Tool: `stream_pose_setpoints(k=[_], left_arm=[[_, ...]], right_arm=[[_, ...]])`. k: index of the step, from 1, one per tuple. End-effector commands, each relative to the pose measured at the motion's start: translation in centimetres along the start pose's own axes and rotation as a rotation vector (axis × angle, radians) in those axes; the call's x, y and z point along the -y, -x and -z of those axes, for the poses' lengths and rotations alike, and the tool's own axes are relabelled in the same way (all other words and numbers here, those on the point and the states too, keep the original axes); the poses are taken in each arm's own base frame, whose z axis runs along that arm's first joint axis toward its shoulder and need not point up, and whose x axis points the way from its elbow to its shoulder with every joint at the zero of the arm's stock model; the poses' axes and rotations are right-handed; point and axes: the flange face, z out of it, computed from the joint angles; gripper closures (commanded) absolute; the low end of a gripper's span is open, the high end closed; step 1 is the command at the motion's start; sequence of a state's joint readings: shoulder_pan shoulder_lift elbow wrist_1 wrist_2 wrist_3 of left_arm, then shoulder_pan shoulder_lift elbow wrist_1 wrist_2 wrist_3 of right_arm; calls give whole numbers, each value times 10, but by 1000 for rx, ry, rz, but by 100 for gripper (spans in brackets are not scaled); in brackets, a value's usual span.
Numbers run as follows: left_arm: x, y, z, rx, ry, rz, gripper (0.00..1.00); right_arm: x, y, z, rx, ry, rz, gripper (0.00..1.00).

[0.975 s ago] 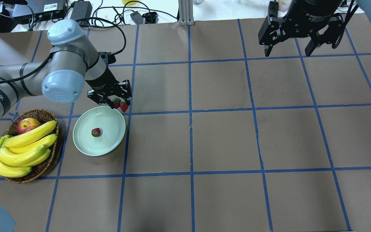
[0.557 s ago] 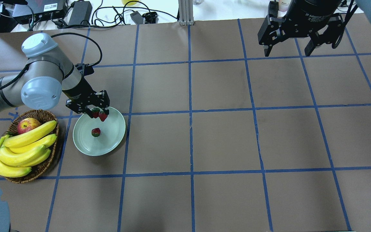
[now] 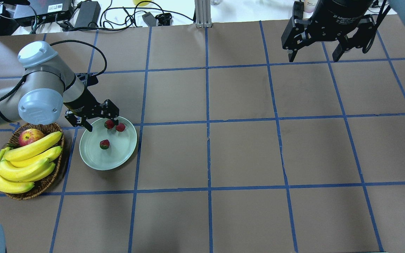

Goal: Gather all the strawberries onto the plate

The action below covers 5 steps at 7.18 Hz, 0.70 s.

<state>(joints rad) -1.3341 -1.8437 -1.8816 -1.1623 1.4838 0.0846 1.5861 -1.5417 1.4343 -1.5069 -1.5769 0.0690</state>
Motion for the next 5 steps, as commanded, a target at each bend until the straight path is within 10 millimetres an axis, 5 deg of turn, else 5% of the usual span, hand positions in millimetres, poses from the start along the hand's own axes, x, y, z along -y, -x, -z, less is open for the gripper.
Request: stream_pose_setpoints(k=[1,2,3,5], left_arm=[[-12,-13,77,5,-7,22,0],[-20,-19,134,18,-65,20,0],[-26,-20,165,67,-111,9,0],[-65,-50,202,73,-162,-36,0]], right_arm=[[0,0,0,0,-1,0,0],[0,0,0,0,-1,0,0],[0,0,0,0,-1,0,0],[1,0,1,0,-6,-11,0]])
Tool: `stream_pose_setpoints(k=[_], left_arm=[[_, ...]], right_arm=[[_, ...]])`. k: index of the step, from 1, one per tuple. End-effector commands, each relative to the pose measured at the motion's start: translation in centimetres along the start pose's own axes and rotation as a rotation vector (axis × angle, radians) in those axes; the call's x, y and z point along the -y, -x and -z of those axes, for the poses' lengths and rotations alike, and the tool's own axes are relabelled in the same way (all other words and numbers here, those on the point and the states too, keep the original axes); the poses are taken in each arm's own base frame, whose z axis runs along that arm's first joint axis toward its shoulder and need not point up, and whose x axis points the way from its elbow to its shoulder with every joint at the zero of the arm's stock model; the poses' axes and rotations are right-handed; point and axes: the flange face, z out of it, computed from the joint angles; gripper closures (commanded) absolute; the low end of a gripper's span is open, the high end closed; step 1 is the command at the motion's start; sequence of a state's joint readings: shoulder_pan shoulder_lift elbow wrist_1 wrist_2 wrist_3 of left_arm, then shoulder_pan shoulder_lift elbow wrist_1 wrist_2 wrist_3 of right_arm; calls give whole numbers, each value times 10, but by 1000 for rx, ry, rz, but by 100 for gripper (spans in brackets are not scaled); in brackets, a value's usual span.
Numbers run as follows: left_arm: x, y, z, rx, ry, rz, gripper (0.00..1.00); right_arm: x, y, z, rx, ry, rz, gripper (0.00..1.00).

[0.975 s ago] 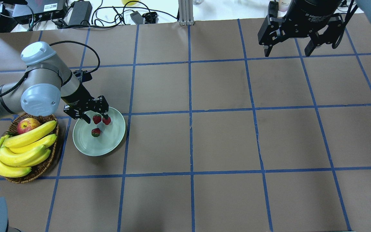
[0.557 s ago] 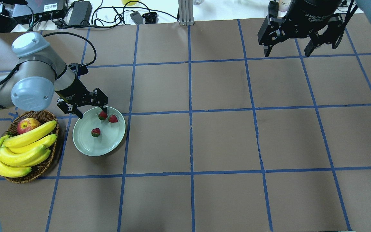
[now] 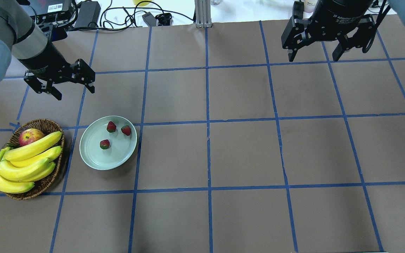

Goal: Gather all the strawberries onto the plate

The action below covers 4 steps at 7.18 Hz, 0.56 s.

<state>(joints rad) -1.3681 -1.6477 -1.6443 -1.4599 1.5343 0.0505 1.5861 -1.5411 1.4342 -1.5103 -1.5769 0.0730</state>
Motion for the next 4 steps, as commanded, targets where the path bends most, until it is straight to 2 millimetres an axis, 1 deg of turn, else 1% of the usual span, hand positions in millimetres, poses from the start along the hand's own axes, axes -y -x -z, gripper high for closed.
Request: stream_pose_setpoints(k=[1,2,3,4], left_arm=[[-41,-41,47,11,-67,-74,0],[-63,-65,57,15,-66,-116,0],[-79,-83,61,19,-63,-116,0],[-91,-96,66,39,-73,-150,0]], right_arm=[[2,0,-2,2,-1,-8,0],[4,1,-1,1,-15,-5,0],[5,1,-1,3,-16,-5,0],[5,1,-1,2,-19,-4,0]])
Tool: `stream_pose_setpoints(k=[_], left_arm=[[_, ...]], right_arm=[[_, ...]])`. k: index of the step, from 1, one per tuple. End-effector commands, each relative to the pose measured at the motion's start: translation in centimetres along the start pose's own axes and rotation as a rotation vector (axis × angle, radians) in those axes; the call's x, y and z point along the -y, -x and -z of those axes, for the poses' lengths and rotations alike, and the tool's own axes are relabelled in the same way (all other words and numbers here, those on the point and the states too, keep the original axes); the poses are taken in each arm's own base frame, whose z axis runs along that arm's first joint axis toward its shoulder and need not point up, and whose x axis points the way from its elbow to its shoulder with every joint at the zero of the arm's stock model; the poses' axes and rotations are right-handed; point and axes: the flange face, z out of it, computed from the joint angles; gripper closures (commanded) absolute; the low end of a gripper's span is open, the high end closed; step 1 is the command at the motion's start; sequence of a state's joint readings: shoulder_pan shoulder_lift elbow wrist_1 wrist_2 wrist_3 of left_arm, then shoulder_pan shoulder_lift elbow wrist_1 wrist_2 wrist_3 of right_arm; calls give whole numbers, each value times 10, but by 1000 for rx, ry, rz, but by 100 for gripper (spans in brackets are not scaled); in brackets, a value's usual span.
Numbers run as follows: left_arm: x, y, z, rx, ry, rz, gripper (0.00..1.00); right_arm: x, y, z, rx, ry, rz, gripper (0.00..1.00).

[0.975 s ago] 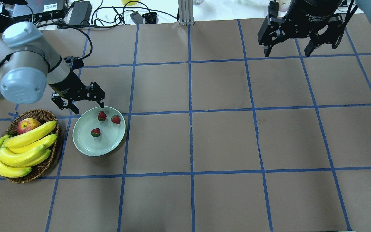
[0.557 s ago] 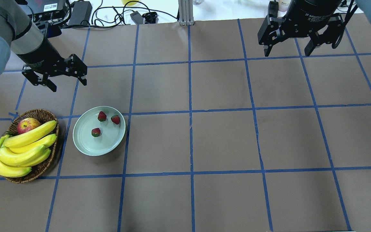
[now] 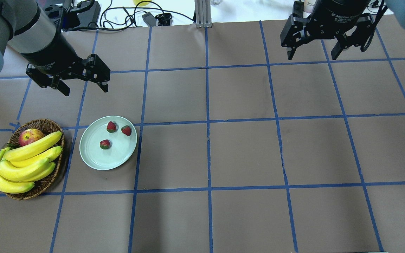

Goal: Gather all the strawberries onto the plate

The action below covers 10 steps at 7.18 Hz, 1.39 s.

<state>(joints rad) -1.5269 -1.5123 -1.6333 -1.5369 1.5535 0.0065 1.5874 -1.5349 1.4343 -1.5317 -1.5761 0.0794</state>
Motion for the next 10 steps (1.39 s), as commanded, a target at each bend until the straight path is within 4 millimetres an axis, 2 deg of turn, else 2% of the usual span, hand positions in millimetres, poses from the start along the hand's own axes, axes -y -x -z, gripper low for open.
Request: stream_pose_setpoints(k=[1,10], left_arm=[[-25,-32,19,20,-29,-59,0],[-30,-33,20,17,-46,-51,0]], right_arm=[[1,0,0,1,-4,1,0],[2,-1,-1,-1,-4,6,0]])
